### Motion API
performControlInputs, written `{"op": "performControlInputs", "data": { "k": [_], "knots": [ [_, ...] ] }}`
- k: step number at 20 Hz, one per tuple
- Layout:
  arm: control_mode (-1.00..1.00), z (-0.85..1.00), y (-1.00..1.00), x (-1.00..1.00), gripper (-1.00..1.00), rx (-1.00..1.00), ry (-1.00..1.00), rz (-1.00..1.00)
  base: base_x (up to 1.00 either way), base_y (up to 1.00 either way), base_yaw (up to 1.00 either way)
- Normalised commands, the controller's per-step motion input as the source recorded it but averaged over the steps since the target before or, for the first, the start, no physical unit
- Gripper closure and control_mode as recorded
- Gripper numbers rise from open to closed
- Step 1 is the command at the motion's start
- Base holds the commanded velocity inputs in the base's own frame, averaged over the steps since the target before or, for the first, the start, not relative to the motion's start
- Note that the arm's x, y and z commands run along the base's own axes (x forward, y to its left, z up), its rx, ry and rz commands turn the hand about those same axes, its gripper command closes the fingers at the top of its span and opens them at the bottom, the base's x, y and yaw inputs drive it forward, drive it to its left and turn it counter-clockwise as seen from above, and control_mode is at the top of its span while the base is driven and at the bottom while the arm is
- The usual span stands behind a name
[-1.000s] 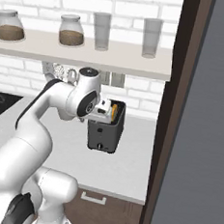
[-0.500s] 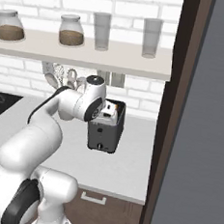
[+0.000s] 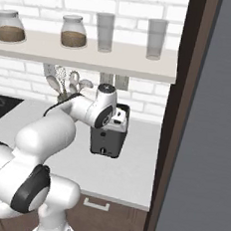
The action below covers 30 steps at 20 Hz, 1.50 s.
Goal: Start the toaster. Once the lever pops up, take the bread to the plate on the dining counter.
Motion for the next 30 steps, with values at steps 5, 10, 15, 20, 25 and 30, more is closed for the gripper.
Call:
{"op": "performControlInputs", "data": {
  "k": [5, 10, 15, 20, 25, 30],
  "knots": [
    [-1.0, -0.35, 0.0, 0.17, 1.0, 0.0, 0.0, 0.0, 0.0, 0.0, 0.0],
    [-1.0, -0.37, 0.0, 0.0, 1.0, 0.0, 0.0, 0.0, 0.0, 0.0, 0.0],
    [-1.0, -0.26, 0.0, -0.12, 1.0, 0.0, -0.03, 0.0, 0.0, 0.0, 0.0],
    [-1.0, -0.4, 0.03, 0.02, 1.0, 0.0, 0.0, 0.0, 0.0, 0.0, 0.0],
    [-1.0, -0.95, 0.11, 0.0, 1.0, -0.05, 0.0, 0.0, 0.0, 0.0, 0.0],
    [-1.0, -0.46, 0.0, -0.05, 1.0, -0.01, 0.0, 0.0, 0.0, 0.0, 0.0]
  ]
}}
